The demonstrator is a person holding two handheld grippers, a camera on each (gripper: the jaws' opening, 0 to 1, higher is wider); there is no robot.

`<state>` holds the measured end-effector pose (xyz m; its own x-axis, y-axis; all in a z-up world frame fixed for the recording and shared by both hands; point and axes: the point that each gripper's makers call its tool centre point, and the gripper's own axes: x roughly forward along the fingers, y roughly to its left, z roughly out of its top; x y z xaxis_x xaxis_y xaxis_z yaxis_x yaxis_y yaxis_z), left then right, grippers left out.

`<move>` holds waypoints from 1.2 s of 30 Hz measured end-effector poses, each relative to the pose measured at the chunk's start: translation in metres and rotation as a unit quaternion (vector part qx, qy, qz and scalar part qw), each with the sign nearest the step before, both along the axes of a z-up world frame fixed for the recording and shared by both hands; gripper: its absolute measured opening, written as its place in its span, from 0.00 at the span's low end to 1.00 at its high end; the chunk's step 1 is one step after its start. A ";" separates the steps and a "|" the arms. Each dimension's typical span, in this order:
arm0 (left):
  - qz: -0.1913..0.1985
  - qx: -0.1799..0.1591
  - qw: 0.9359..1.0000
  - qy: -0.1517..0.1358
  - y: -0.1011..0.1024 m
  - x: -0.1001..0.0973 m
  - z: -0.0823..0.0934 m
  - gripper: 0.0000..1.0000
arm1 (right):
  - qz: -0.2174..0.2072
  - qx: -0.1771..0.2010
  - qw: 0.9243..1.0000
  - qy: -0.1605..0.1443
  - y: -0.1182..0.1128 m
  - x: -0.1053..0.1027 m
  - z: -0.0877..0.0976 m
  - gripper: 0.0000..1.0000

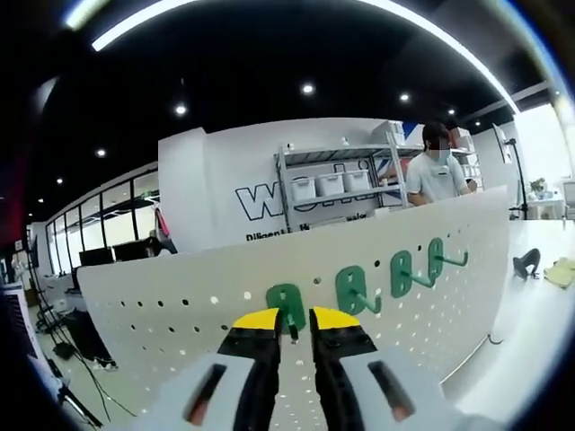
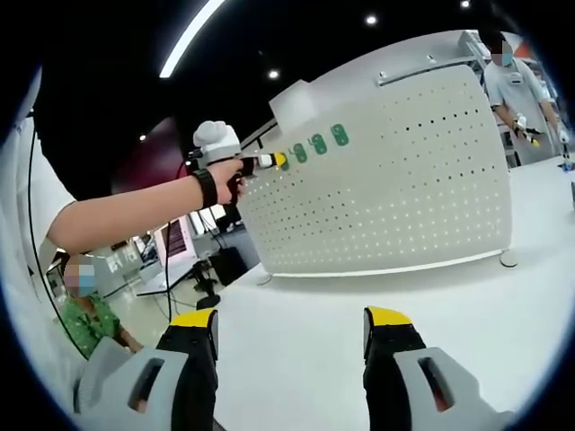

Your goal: Insert the hook assembly into the mounting plate slot until the hook locks in place.

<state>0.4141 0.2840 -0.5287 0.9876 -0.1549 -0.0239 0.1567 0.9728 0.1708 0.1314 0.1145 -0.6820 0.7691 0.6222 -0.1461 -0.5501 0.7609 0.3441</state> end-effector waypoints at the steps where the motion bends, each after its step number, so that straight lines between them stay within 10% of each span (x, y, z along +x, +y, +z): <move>1: 0.006 0.007 1.000 -0.004 0.003 -0.001 0.001 0.07 | 0.001 -0.001 1.000 0.001 0.000 0.000 0.000 0.67; 17: -0.007 0.008 1.000 0.020 0.004 -0.008 -0.009 0.05 | 0.005 -0.003 1.000 -0.008 0.003 0.000 0.005 0.67; 36: -0.070 0.011 0.997 0.017 -0.008 -0.045 -0.021 0.27 | 0.028 -0.025 0.999 -0.029 0.011 -0.003 0.017 0.69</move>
<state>0.3696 0.2761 -0.5498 0.9550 -0.2900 -0.0624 0.2966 0.9370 0.1843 0.1286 0.1254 -0.6652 0.7413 0.6575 -0.1346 -0.6104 0.7439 0.2721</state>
